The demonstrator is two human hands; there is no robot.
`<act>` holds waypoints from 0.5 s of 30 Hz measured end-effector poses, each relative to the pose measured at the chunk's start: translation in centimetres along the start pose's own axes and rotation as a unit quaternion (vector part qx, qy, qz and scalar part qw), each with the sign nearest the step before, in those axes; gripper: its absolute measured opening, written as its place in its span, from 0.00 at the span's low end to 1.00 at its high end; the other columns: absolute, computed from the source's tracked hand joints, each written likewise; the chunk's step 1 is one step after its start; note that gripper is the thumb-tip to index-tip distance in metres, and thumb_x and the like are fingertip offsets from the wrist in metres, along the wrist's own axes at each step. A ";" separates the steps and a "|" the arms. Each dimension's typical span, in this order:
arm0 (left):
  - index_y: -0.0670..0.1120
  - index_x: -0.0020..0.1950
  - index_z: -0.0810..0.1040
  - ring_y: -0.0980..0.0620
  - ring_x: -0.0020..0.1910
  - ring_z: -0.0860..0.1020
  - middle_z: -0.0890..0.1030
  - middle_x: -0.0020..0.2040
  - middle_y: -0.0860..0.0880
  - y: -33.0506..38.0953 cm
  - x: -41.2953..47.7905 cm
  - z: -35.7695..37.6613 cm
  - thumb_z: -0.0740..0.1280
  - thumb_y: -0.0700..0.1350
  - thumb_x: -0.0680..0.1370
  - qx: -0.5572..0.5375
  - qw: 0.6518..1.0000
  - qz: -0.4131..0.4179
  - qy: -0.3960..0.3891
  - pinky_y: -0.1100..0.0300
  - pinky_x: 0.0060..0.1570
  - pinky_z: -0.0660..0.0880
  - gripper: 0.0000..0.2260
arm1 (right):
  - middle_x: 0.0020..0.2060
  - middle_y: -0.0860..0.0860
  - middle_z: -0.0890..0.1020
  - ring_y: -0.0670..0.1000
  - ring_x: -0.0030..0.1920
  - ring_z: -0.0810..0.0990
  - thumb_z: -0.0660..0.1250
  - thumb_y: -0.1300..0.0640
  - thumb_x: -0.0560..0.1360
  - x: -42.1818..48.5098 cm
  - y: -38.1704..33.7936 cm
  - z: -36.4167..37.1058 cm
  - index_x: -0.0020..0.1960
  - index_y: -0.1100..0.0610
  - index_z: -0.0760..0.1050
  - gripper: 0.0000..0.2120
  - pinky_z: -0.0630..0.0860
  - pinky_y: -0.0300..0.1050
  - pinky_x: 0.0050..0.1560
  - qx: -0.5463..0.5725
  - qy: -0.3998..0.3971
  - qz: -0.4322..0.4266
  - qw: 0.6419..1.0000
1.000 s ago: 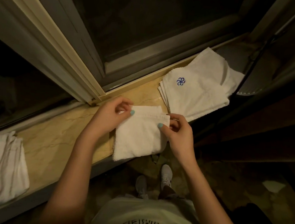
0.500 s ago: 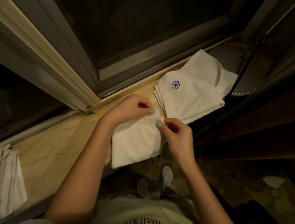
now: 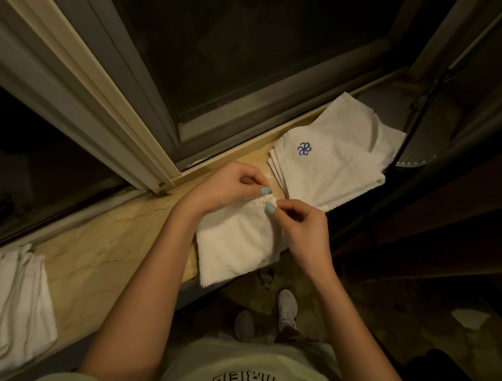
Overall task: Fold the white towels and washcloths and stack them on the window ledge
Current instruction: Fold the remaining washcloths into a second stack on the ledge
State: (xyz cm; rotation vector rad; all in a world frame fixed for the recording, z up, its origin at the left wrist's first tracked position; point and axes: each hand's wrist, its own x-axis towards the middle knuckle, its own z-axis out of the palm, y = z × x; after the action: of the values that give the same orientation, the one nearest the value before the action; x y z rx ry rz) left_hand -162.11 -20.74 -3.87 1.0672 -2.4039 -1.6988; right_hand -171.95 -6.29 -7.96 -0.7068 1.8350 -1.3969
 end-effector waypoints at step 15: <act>0.50 0.46 0.83 0.60 0.42 0.78 0.81 0.42 0.55 -0.1 1.7 0.9 0.72 0.43 0.73 0.192 0.976 -0.048 -0.087 0.66 0.40 0.73 0.04 | 0.40 0.51 0.82 0.50 0.44 0.81 0.73 0.59 0.72 -3.2 2.4 -1.0 0.43 0.60 0.80 0.05 0.80 0.52 0.50 0.027 0.018 0.022 0.999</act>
State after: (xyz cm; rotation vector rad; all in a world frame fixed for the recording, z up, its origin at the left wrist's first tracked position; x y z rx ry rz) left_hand -163.75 -20.90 -4.94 1.1291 -2.9249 -1.4386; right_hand -170.85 -2.62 -9.48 -0.6151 1.8236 -1.4336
